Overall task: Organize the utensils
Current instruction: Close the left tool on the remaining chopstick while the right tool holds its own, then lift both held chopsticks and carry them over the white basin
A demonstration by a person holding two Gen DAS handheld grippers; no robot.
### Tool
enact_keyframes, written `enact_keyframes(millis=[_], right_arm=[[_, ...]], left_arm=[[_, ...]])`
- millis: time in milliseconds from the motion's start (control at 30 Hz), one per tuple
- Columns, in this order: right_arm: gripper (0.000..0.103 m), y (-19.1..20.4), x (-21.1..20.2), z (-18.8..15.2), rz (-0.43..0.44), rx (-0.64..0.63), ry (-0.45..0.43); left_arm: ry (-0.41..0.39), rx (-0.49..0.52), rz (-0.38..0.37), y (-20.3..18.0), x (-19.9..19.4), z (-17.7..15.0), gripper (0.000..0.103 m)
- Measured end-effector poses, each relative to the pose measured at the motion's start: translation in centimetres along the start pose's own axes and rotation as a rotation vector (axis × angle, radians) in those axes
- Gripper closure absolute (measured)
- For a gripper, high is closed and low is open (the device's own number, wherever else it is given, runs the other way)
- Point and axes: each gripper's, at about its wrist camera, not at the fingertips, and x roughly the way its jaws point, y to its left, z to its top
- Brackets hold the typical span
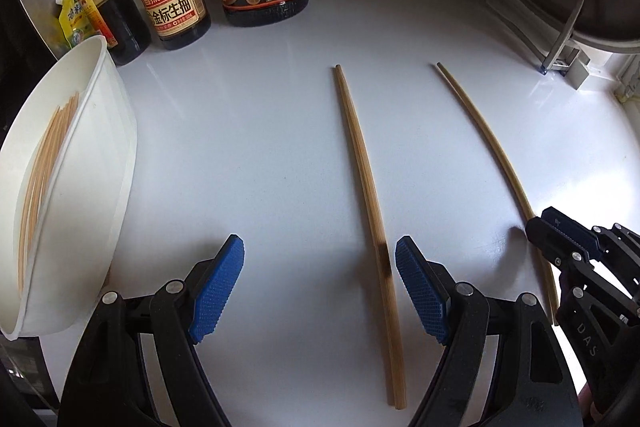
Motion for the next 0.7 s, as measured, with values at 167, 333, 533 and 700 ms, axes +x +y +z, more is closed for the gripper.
enact_keyframes(millis=[167, 333, 533, 700], right_arm=[[0.084, 0.1, 0.4, 0.3, -0.013, -0.025, -0.012], [0.084, 0.7, 0.8, 0.6, -0.027, -0.064, -0.02], [0.089, 1.2, 0.8, 0.6, -0.014, -0.086, -0.027], [0.097, 1.1, 0.7, 0.6, 0.003, -0.071, -0.02]], left_arm=[[-0.006, 0.004, 0.009, -0.2, 0.4, 0.1, 0.023], [-0.018, 0.006, 0.006, -0.4, 0.4, 0.4, 0.022], [-0.035, -0.007, -0.043, -0.3, 0.2, 0.0, 0.041], [-0.041, 0.03, -0.055, -1.1, -0.4, -0.1, 0.095]])
